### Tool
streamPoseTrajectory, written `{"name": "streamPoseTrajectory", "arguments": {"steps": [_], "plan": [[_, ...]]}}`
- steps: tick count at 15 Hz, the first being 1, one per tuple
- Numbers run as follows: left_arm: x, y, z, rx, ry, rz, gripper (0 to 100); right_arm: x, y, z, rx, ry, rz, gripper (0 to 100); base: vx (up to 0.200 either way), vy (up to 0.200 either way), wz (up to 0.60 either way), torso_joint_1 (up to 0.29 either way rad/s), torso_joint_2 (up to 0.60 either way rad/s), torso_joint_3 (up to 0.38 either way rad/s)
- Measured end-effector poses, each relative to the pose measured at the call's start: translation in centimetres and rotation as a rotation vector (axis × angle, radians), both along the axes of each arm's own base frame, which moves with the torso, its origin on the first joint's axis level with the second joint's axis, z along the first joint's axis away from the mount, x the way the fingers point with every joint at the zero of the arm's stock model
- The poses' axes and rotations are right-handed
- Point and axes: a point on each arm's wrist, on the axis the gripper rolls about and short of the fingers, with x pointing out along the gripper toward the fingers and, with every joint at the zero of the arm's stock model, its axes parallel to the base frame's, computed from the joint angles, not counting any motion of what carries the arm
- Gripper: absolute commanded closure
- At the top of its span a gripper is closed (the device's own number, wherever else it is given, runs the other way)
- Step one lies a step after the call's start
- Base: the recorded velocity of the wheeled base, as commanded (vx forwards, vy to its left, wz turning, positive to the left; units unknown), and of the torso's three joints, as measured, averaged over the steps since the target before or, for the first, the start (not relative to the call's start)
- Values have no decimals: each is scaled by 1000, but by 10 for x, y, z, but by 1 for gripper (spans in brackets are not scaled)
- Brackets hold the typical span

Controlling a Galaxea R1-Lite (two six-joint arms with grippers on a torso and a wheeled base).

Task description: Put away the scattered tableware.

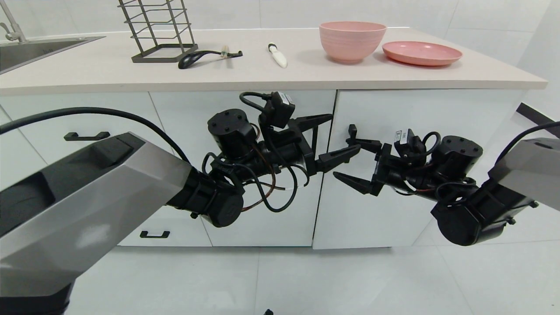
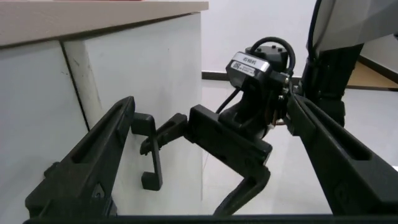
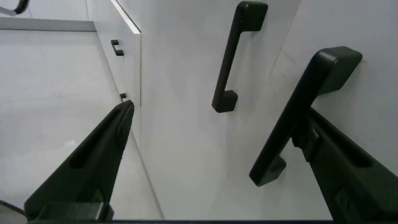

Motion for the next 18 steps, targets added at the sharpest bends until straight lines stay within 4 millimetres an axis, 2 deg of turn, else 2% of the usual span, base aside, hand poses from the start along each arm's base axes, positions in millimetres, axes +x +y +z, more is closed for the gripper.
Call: {"name": "streamPoseTrajectory", "arguments": {"steps": [3, 7, 9, 13, 18], "plan": [[1, -1, -2, 3, 3, 0, 0, -13, -5, 0, -16, 18, 41, 0, 0, 0, 0, 0, 0, 0], [2, -4, -6, 0, 2, 13, 0, -43, -12, 3, -40, 53, 88, 0, 0, 0, 0, 0, 0, 0], [4, -10, -1, -30, -21, 30, 0, -58, -15, 6, -47, 65, 92, 0, 0, 0, 0, 0, 0, 0], [-4, -30, -4, -43, -32, -9, 0, -82, -20, 10, -56, 83, 94, 0, 0, 0, 0, 0, 0, 0], [-29, -65, -8, -62, -28, -70, 0, -82, -25, 9, -60, 80, 89, 0, 0, 0, 0, 0, 0, 0]]}}
